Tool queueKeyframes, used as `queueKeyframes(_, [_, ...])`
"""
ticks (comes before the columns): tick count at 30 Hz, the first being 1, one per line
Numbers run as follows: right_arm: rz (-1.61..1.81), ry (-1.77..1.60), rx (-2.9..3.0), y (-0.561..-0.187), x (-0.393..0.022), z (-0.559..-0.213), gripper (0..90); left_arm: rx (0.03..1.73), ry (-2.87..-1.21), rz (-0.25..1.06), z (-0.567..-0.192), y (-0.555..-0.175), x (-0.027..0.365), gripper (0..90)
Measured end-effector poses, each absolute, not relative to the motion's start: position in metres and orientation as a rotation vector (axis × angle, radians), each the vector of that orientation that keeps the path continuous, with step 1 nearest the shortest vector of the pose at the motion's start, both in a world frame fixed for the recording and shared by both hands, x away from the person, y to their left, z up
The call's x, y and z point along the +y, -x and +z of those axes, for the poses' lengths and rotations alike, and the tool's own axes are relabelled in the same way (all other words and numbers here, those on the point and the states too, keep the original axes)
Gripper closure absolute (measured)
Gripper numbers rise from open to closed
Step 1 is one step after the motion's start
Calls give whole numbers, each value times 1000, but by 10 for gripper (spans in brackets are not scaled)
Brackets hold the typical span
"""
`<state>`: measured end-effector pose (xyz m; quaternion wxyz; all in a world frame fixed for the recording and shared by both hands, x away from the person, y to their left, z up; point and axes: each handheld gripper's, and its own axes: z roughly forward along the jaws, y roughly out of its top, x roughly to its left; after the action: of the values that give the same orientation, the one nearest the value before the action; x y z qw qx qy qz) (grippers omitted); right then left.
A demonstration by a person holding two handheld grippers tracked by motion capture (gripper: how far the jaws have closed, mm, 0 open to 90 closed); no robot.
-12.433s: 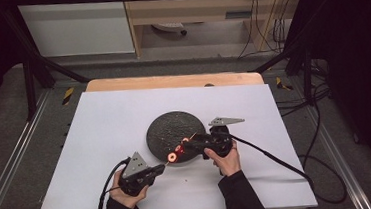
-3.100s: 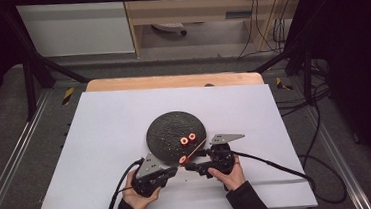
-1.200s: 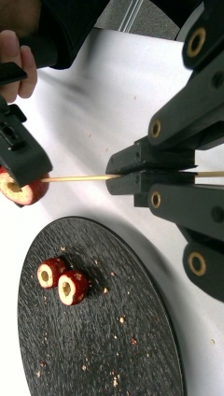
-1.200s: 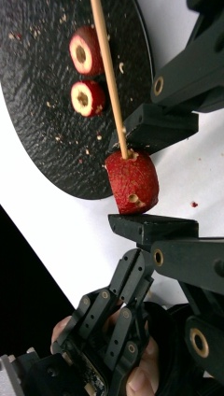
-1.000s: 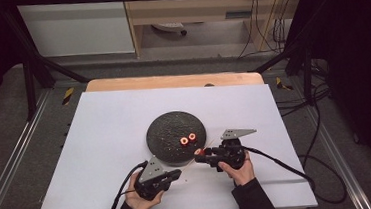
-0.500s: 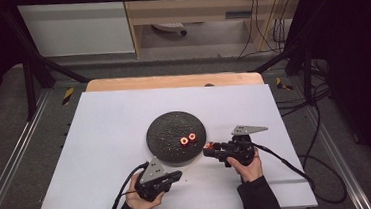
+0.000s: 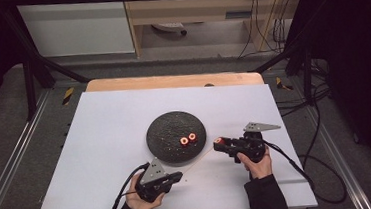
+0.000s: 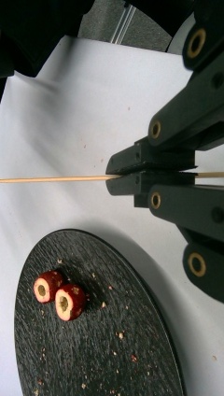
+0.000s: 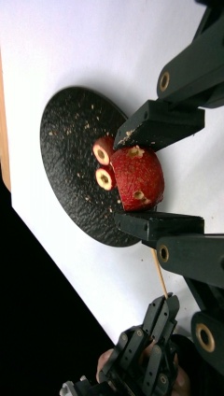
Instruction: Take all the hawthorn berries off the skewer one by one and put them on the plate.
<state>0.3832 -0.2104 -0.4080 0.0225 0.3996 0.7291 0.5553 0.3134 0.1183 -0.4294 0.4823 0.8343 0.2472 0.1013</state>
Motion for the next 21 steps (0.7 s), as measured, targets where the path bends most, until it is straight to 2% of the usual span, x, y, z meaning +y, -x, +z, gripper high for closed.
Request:
queueKeyframes(13, [1682,-1266,2194,-384,-230,-405,597,635,-2011,267,-425,-316,131,881])
queueKeyframes(21, [1657,-1254,2216,-384,-223,-406,597,702,-1960,291,-418,-326,153,881])
